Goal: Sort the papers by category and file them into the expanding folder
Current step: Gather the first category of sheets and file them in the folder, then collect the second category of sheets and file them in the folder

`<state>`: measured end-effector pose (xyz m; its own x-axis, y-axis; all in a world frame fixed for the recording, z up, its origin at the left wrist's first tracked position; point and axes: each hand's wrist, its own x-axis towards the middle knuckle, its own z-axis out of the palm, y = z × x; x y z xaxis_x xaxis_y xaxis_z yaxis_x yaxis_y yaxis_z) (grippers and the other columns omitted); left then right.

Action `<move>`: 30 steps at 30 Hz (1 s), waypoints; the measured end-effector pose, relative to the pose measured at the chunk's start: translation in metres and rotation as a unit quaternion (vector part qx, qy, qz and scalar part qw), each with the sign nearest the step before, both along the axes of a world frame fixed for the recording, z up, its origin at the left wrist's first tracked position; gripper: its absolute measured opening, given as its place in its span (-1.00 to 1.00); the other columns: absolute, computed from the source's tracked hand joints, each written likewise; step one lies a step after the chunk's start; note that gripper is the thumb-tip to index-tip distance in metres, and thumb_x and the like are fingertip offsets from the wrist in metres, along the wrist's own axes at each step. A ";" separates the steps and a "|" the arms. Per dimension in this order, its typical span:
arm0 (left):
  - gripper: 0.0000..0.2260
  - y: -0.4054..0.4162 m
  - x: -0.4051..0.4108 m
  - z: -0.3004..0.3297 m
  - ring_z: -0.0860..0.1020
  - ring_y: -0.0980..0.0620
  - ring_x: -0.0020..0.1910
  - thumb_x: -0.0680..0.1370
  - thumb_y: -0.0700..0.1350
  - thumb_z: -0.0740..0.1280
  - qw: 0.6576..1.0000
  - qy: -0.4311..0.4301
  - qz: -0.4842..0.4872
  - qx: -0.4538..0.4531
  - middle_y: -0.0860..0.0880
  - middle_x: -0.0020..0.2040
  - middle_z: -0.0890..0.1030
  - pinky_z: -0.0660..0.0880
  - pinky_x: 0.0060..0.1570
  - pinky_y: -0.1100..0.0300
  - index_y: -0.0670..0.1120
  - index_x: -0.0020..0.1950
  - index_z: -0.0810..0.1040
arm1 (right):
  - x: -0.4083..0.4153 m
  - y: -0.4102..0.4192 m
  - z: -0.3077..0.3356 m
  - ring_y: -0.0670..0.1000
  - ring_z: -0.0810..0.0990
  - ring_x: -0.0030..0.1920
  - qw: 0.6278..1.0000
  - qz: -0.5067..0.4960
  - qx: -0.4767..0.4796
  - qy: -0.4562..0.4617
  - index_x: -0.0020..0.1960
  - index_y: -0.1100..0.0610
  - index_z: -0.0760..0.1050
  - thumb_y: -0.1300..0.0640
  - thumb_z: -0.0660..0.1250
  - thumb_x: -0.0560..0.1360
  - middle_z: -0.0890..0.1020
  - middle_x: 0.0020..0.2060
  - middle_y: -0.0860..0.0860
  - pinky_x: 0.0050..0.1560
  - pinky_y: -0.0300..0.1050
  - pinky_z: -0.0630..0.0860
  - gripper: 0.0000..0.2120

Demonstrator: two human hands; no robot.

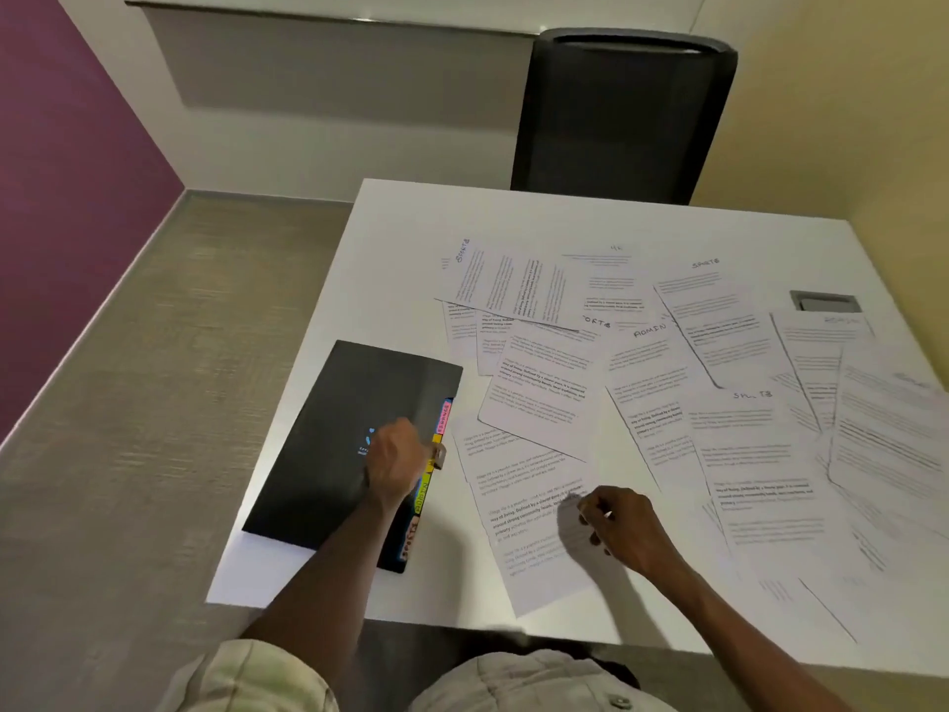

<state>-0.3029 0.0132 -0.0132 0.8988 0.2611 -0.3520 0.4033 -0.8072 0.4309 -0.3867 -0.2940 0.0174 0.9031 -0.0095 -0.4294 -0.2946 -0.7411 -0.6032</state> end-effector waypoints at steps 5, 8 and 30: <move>-0.79 0.004 0.007 -0.004 0.54 -0.05 -0.23 0.58 -0.19 0.27 0.997 0.001 0.046 -0.067 -0.12 -0.17 0.65 0.41 -0.26 0.18 -0.24 -0.16 0.64 | -0.010 -0.021 -0.001 -0.11 0.65 -0.44 0.999 -0.034 0.001 -0.001 -0.21 0.12 0.57 0.14 0.28 0.59 0.69 -0.32 -0.01 -0.41 -0.34 0.49 -0.78; -0.79 0.002 0.008 -0.001 0.60 -0.04 -0.21 0.56 -0.33 0.24 0.985 -0.090 0.111 -0.097 -0.11 -0.17 0.66 0.55 -0.24 0.11 -0.21 -0.13 0.66 | -0.014 -0.032 -0.002 -0.06 0.66 -0.42 0.997 -0.077 0.019 0.003 -0.20 0.15 0.58 0.15 0.27 0.58 0.69 -0.31 0.01 -0.41 -0.23 0.55 -0.78; -0.85 -0.131 0.012 0.056 0.54 -0.06 -0.12 0.55 -0.22 0.25 0.975 -0.111 0.145 -0.129 0.01 -0.16 0.58 0.42 -0.14 0.16 -0.06 -0.11 0.59 | 0.045 -0.121 -0.018 0.04 0.65 0.00 0.998 -0.039 -0.050 -0.017 -0.04 0.14 0.61 0.21 0.28 0.50 0.70 -0.03 -0.01 -0.10 -0.21 0.46 -0.87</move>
